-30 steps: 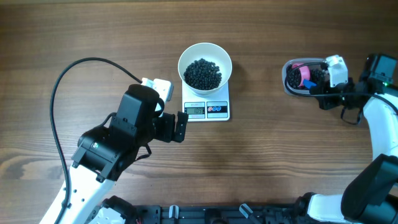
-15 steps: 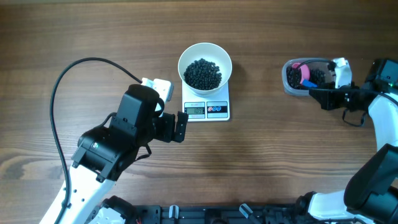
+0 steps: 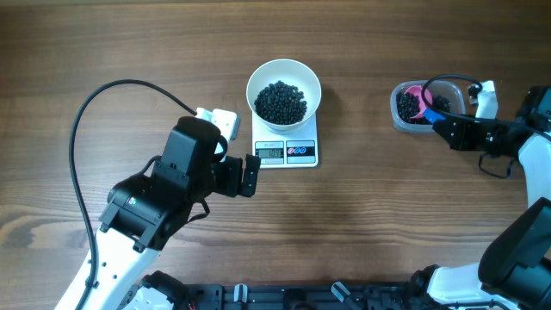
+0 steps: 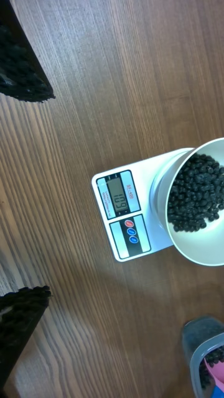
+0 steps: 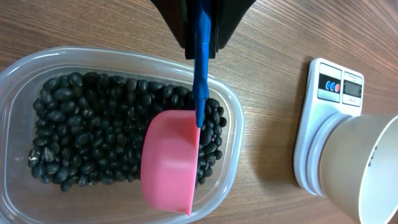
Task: Scoop item into bowl and weigh 150g on scale
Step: 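Scoop beans from the tub and lift the filled scoop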
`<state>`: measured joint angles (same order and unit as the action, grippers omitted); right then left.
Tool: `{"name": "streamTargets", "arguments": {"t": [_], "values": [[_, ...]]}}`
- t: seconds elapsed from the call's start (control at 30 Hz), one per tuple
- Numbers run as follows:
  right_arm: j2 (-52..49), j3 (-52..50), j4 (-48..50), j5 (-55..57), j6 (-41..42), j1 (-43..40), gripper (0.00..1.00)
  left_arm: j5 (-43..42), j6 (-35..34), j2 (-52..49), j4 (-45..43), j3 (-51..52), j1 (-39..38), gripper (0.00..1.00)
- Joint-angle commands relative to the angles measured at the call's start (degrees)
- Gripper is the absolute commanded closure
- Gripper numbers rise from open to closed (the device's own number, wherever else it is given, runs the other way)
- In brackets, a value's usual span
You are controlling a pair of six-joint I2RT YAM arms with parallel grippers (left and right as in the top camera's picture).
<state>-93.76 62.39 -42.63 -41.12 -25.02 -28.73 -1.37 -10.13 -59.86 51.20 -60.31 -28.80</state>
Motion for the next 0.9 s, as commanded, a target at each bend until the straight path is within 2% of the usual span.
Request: {"name": "streamTargets", "arguments": {"t": [0.0,0.2,0.87], "values": [[-0.79,0.07,0.09,-2.69,4.59,-0.13,0.96,-0.28,0.87,0.15,-0.11,0.00,-0.24,0.00],[-0.76,0.07,2.47,-2.95,11.50,-0.11,0.96,-0.28,0.87,0.15,-0.11,0.00,-0.24,0.00],[-0.79,0.07,1.42,-6.19,17.70,-0.13,0.96,-0.28,0.87,0.15,-0.11,0.00,-0.24,0.00]]}}
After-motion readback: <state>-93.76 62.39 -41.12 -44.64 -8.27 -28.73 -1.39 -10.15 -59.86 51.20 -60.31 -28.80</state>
